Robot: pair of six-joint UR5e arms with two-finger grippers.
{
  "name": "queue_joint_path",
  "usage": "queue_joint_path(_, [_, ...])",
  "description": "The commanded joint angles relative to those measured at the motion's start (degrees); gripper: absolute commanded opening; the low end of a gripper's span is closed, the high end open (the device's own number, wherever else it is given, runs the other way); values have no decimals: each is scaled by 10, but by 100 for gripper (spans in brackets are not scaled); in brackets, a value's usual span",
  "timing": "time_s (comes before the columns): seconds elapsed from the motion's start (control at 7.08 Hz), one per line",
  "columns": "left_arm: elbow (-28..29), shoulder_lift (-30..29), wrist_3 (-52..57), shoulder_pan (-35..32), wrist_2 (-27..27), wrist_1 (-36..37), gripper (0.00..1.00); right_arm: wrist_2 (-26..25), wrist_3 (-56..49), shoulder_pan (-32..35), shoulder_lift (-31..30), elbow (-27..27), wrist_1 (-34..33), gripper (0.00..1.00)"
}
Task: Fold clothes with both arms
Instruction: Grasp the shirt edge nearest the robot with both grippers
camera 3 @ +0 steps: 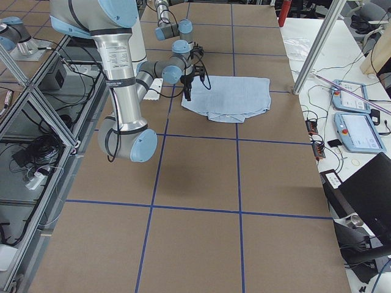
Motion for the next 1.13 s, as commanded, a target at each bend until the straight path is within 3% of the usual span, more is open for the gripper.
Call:
queue_joint_path(0.0, [-4,0,1,-7,-1,0,0,-10,88,-30,15,-6,0,100])
queue_joint_path(0.42, [-4,-2,1,-7,-1,0,0,-32,253,-50,71,-77,-8,100])
queue_joint_path(0.99, [-4,-3,1,-7,-1,0,0,-33,326,-60,78,-138,-8,100])
